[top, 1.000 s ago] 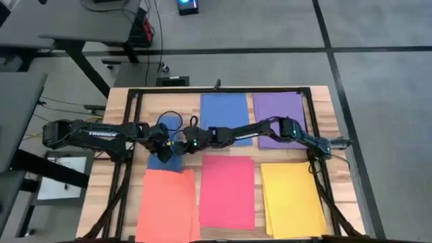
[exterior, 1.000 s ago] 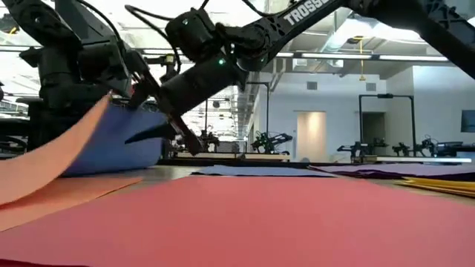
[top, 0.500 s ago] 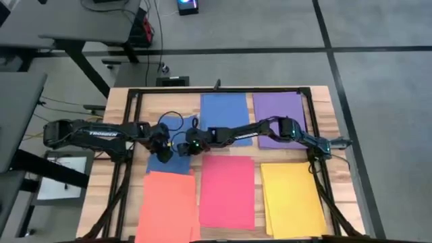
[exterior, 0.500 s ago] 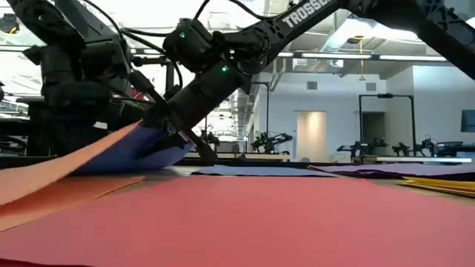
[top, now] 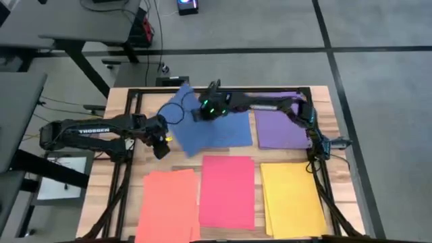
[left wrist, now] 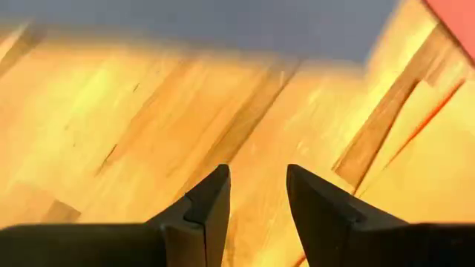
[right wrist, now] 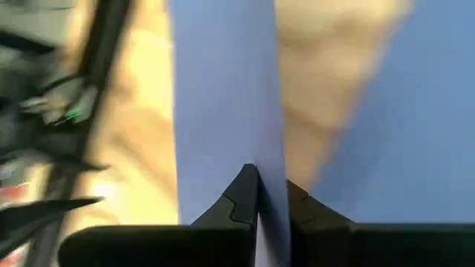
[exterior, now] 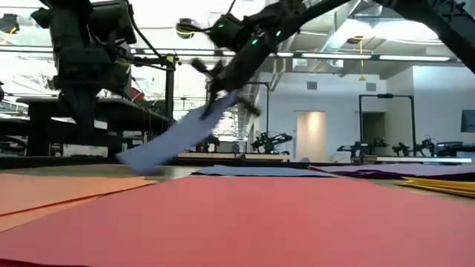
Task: Organize paper
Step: Stack the blue paper on the top center blue papers
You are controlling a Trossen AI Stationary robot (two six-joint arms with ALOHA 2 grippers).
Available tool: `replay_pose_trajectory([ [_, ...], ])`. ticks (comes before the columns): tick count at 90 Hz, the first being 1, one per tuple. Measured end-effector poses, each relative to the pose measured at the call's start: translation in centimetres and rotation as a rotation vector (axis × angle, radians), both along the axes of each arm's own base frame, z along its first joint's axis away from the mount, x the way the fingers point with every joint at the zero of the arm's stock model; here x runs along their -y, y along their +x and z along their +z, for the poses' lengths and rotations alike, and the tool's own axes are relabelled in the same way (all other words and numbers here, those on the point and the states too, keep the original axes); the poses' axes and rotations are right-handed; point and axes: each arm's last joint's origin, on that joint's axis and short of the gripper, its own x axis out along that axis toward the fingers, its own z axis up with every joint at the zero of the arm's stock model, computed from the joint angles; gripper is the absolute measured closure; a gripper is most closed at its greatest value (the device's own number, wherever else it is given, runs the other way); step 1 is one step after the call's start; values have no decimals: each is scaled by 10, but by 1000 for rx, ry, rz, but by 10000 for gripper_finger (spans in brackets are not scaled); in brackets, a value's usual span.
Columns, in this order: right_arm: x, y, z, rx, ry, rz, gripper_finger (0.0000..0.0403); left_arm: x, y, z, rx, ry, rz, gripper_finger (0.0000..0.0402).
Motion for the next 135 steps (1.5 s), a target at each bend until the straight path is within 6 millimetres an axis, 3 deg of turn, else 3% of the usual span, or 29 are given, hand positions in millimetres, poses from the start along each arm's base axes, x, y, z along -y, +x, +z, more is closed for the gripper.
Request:
replay_pose_trajectory([
  [9, 8, -27, 17, -136, -53, -144, 403, 1, -3, 2, 5, -1, 22, 283],
  [18, 7, -43, 17, -178, -52, -275, 403, 1, -5, 4, 19, 0, 48, 283],
  [41, -21, -60, -20, -113, 85, -473, 403, 2, -8, 8, 50, -4, 78, 283],
  [54, -29, -64, -44, -112, 98, -471, 403, 2, -8, 8, 51, -3, 76, 283],
  [68, -21, -74, -61, -145, 98, -494, 403, 2, -8, 8, 49, -1, 72, 283],
  [80, -12, -81, -68, -162, 96, -514, 403, 2, -8, 8, 43, -4, 75, 283],
  [108, -16, -84, -76, -178, 116, -541, 400, 2, -8, 8, 44, -11, 90, 283],
  [135, -5, -89, -76, -221, 123, -412, 319, 2, -8, 8, 45, -12, 92, 283],
])
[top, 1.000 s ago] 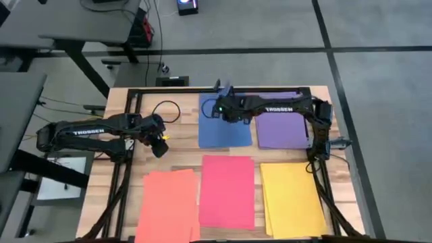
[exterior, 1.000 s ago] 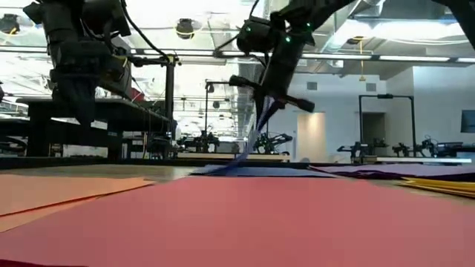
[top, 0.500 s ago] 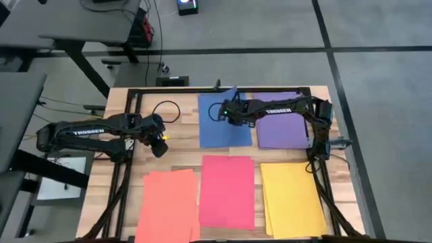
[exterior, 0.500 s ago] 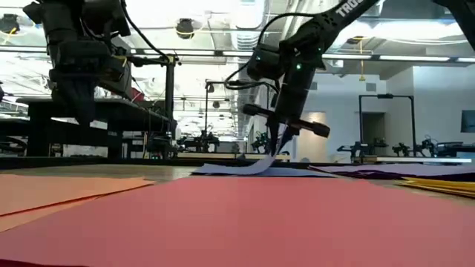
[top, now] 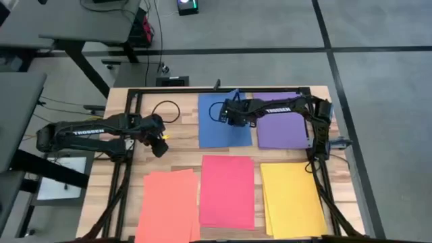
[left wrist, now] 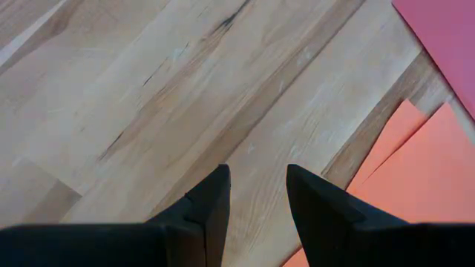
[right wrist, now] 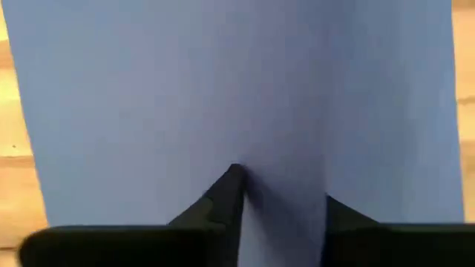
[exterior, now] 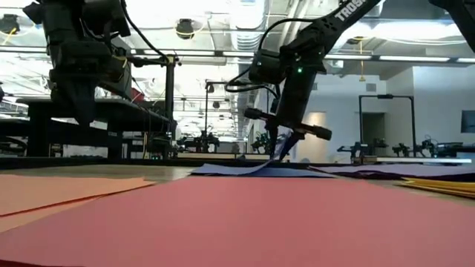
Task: Organize paper
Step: Stack the blue paper on the top center blue papers, then move the light orange papers to the middle left of the table
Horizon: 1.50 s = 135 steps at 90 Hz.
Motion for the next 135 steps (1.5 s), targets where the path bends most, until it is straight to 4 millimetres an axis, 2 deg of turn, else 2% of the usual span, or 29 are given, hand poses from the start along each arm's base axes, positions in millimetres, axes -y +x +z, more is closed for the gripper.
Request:
replay_pose_trajectory([
  [19, -3, -7, 31, -71, -46, 188, 275, 0, 0, 0, 0, 1, -7, 283],
  [33, -16, -10, 62, -70, -103, 336, 264, 0, 0, 0, 5, 5, -50, 283],
  [40, -26, -10, 74, -37, -126, 394, 264, 3, 1, 3, 31, -22, -135, 283],
  [47, -43, -9, 85, -13, -147, 470, 264, 12, 4, 13, 93, -46, -283, 283],
  [56, -71, -7, 98, 37, -177, 560, 264, 29, 8, 36, 195, -38, -487, 283],
  [63, -95, -3, 100, 49, -193, 656, 264, 47, 10, 51, 261, -21, -629, 283],
  [78, -144, 1, 96, 49, -211, 837, 264, 82, 15, 53, 285, -160, -698, 286],
  [83, -158, 2, 93, 38, -214, 893, 264, 95, 16, 50, 236, -217, -719, 299],
  [89, -171, 1, 91, 30, -220, 950, 264, 116, 17, 46, 170, -264, -770, 333],
  [93, -179, -1, 92, 31, -237, 977, 264, 132, 17, 41, 132, -258, -811, 367],
  [98, -186, -2, 93, 24, -267, 987, 264, 152, 18, 33, 105, -231, -837, 390],
  [106, -196, -4, 92, 4, -296, 1007, 264, 184, 25, 17, 97, -191, -831, 394],
  [114, -200, -5, 92, 2, -309, 1035, 265, 205, 32, -6, 36, -162, -785, 400],
  [125, -200, -5, 93, -7, -327, 1056, 265, 223, 46, -35, -12, -152, -744, 401],
  [135, -197, -4, 93, -15, -341, 1047, 265, 230, 58, -54, 0, -146, -755, 401],
])
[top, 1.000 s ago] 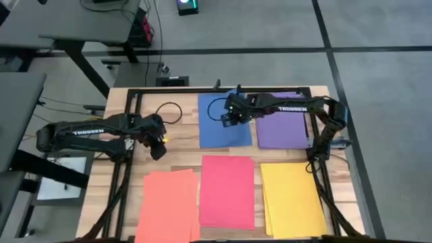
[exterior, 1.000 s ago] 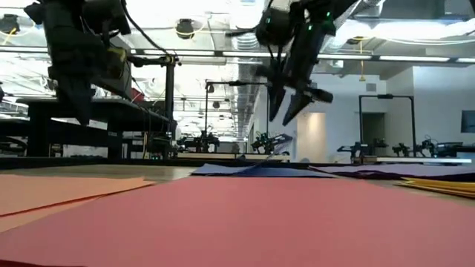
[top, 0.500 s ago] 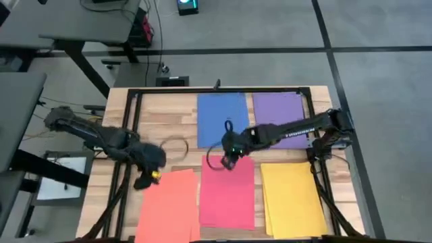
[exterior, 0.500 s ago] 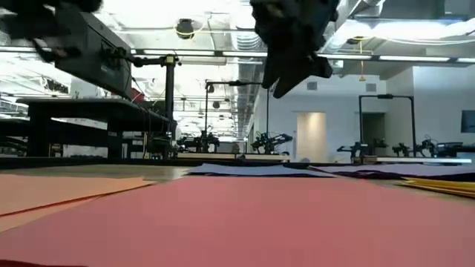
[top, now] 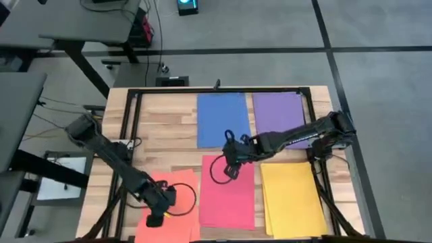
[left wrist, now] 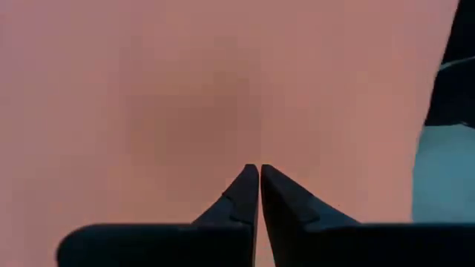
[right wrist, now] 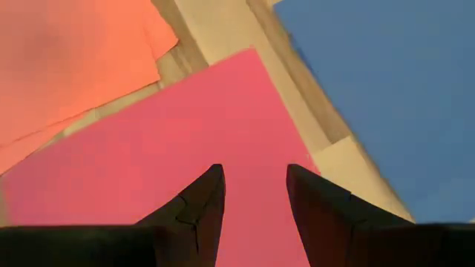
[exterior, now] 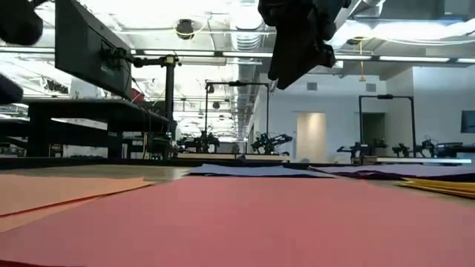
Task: Organize paper
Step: Move the light orange papers to the middle left of the table
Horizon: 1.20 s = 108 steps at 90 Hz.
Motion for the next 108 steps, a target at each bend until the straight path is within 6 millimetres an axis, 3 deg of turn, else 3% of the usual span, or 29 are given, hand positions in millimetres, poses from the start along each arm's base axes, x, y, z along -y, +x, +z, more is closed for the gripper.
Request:
replay_pose_trajectory([
  [16, 3, 0, 0, -8, -2, -8, 265, -5, 7, -21, -79, 61, 47, 402],
  [34, 4, 0, 0, -7, -1, -13, 265, -28, 3, -25, -153, 155, -12, 401],
  [60, 1, 0, 0, 0, 14, -28, 265, -103, 0, -29, -223, 291, -145, 401],
  [83, -4, -1, 0, 10, 37, -51, 265, -170, -1, -27, -211, 318, -71, 401],
  [108, -7, -1, 0, 17, 59, -85, 265, -217, -1, -23, -196, 329, 96, 401],
])
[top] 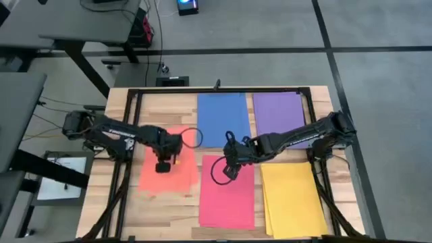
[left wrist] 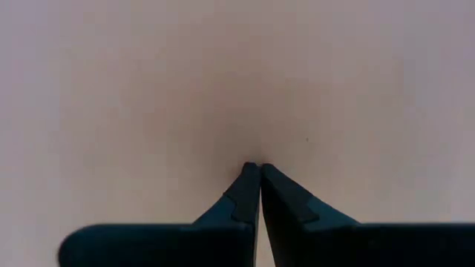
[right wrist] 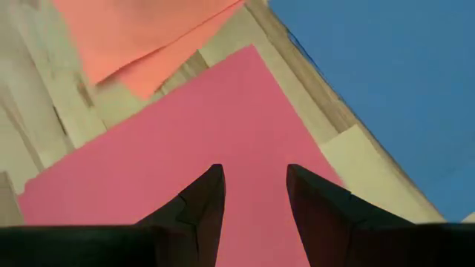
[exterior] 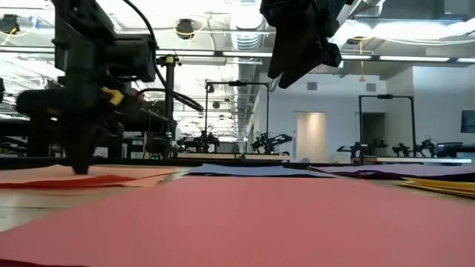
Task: Organize paper
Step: Move the light orange papers to the middle left of the table
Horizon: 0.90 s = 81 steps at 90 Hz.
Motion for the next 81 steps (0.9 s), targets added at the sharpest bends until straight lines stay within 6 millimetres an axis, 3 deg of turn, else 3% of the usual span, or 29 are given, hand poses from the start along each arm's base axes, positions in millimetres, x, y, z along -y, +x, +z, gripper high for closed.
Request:
replay_pose_trajectory([
  [22, -4, 9, -7, 119, -28, 109, 265, -2, 6, 8, 11, 9, -82, 401],
  [33, 1, 15, -19, 223, -96, 220, 270, 1, 18, 27, 44, 5, -69, 401],
  [44, 12, 29, -37, 259, -148, 297, 303, 5, 28, 50, 40, -17, 43, 401],
  [54, 12, 50, -65, 235, -78, 420, 359, 12, 27, 65, 54, -47, 217, 401],
  [62, 6, 64, -83, 200, -25, 468, 394, 22, 21, 64, 41, -58, 321, 401],
  [81, -7, 92, -98, 207, -33, 503, 401, 44, 5, 37, -55, -47, 345, 401],
])
